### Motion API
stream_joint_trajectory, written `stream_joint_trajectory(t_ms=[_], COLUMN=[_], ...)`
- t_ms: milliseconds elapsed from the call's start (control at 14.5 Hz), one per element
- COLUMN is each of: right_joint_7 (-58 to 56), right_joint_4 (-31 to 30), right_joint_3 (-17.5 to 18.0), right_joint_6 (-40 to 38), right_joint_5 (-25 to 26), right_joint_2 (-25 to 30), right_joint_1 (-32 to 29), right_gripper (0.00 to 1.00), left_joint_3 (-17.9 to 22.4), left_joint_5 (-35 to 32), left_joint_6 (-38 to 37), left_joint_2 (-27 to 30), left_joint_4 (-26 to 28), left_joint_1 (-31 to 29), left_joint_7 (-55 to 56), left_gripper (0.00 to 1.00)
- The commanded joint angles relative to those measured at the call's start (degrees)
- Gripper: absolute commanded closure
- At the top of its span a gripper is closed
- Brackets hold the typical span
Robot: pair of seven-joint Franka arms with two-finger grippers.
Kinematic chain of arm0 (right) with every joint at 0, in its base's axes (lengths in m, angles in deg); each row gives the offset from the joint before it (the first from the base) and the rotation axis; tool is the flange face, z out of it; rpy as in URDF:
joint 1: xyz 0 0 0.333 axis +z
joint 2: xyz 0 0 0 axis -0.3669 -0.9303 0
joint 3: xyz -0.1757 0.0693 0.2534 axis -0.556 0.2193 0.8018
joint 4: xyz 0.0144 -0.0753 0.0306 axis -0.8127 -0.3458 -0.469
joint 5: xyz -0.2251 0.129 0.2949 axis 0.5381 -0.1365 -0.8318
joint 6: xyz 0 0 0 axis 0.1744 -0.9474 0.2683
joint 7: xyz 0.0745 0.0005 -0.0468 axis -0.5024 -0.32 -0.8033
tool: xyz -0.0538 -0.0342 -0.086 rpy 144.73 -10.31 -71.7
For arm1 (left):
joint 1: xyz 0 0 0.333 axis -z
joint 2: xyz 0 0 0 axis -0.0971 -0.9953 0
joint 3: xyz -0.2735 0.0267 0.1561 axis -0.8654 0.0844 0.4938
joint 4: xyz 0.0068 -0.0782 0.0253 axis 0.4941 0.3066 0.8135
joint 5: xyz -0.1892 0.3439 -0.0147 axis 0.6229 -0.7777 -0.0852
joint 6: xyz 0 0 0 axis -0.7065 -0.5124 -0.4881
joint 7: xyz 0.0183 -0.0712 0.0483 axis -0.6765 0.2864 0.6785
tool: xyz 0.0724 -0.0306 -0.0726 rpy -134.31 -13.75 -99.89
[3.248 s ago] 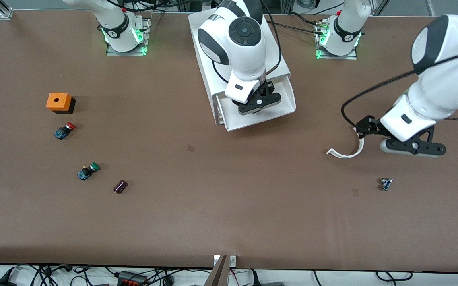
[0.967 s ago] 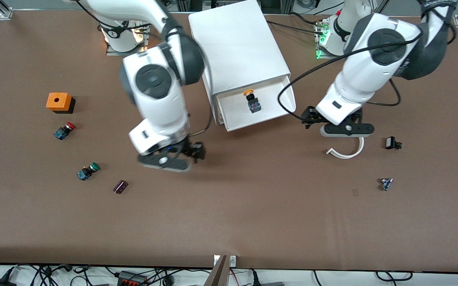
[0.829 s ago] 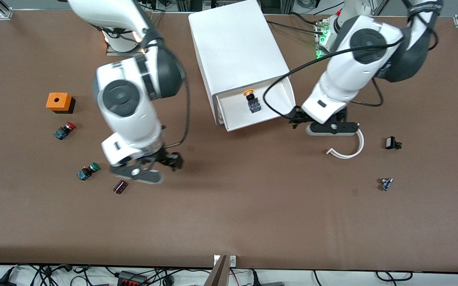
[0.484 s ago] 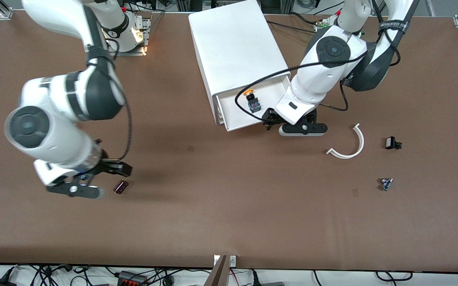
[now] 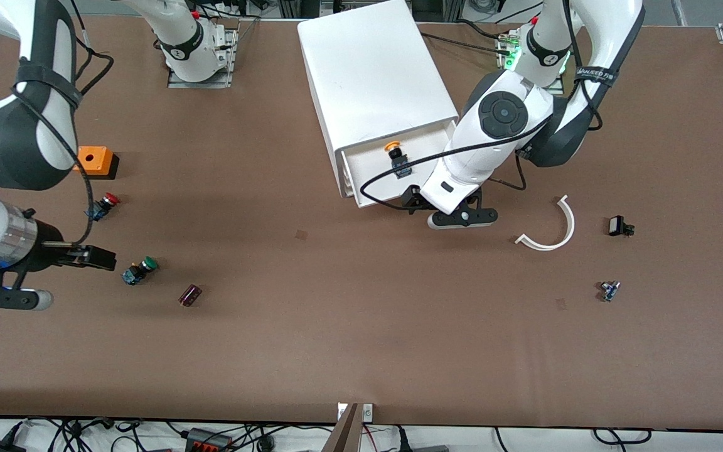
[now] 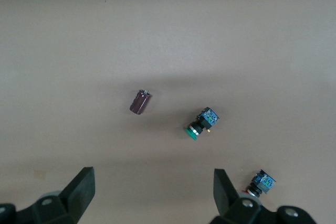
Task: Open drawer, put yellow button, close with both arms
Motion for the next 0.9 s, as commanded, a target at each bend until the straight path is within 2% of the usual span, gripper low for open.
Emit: stream_joint_trajectory(t_ms=[0,138,276,346,553,691,829], right_joint_7=[-0.1,-0.3,-0.6,-1.2,-3.9,-6.9,-7.5], right_joint_4=[-5.0,-10.7,-12.6,-13.2,-18.8,-21.6,-21.5], right_joint_3=[1.4,6.2,14.2,17.1,18.2,18.2,18.1], right_joint_6=[0.4,2.8,3.1,2.8,2.6,2.6,2.4], right_joint_5=[-0.8,0.2,4.3,5.9,6.1,6.5,8.6], right_joint_2=[5.5,11.4,14.9,16.2,20.6,22.8,23.1], right_joint_1=[-1.7,-5.0,-12.6,-15.7,-18.9,-20.0,-19.6], right_gripper=[0.00,0.00,0.00,0.00,0.00,0.00,0.00], left_joint_3=[-0.3,-0.4,-0.5,-0.5,-0.6,-3.0,-3.8], left_joint_5=[-0.4,-0.4,-0.4,-0.4,0.4,0.5,0.7], left_joint_6=[-0.5,-4.6,-6.6,-8.5,-14.0,-16.4,-17.0], left_joint_2=[-0.6,-0.6,-0.6,-0.5,-0.1,-0.2,-0.4], left_joint_4=[0.3,0.1,0.2,-0.1,-0.3,-0.2,0.1], left_joint_1=[2.2,2.7,3.2,3.9,5.6,5.6,6.0], left_joint_7=[5.7,5.7,5.5,5.8,5.8,5.9,6.7], left_gripper=[0.00,0.00,0.00,0.00,0.00,0.00,0.00])
